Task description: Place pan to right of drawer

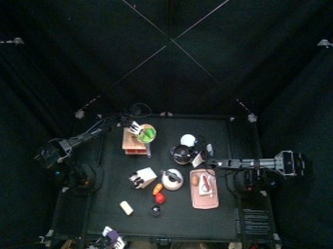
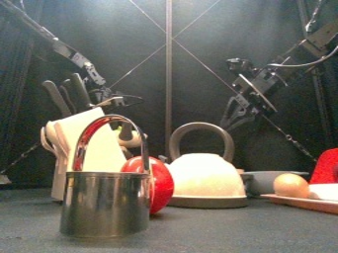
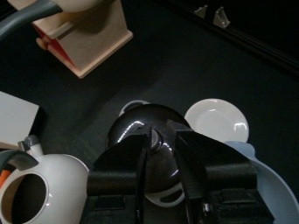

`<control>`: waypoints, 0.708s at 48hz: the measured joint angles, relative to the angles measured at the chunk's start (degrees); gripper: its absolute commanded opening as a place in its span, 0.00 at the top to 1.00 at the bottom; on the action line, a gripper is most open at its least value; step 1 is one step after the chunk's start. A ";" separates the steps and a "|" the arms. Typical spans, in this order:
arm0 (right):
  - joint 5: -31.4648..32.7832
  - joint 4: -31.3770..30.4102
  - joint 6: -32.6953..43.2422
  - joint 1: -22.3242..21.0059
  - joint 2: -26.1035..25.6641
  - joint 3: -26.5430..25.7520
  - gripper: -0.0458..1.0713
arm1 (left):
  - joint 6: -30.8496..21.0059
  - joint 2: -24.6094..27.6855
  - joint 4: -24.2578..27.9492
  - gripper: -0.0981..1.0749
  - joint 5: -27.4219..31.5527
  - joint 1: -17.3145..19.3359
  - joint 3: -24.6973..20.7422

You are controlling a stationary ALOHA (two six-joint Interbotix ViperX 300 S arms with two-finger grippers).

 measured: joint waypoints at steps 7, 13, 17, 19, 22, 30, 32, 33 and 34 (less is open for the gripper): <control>-0.18 0.00 0.00 0.00 -0.09 0.62 0.38 | 0.00 2.55 -1.49 0.64 0.00 -0.09 -3.08; -0.18 0.35 0.00 0.00 -0.70 1.32 0.38 | -0.09 5.98 -2.55 0.64 0.00 -1.14 -6.86; -0.18 0.70 0.00 0.00 -1.58 2.11 0.38 | -0.09 8.88 -2.64 0.64 0.09 -2.20 -9.84; -0.18 0.79 -0.09 0.00 -2.02 2.46 0.38 | -0.09 10.20 -2.64 0.64 0.09 -2.81 -11.25; -0.18 1.14 0.00 0.00 -2.90 3.16 0.38 | 0.00 12.04 -2.64 0.64 0.26 -3.69 -13.18; -0.18 2.20 0.00 0.00 -6.33 4.75 0.38 | -0.26 17.40 -2.64 0.64 1.23 -5.54 -18.37; -0.18 2.46 0.00 0.00 -6.86 5.01 0.38 | 0.09 18.46 -2.64 0.64 1.41 -5.71 -19.25; -0.18 2.46 0.00 -0.09 -7.03 5.19 0.38 | 0.00 18.90 -2.64 0.64 1.49 -5.89 -19.60; -0.18 2.55 0.00 -0.09 -7.21 5.36 0.38 | 0.00 19.34 -2.64 0.64 1.67 -5.89 -20.04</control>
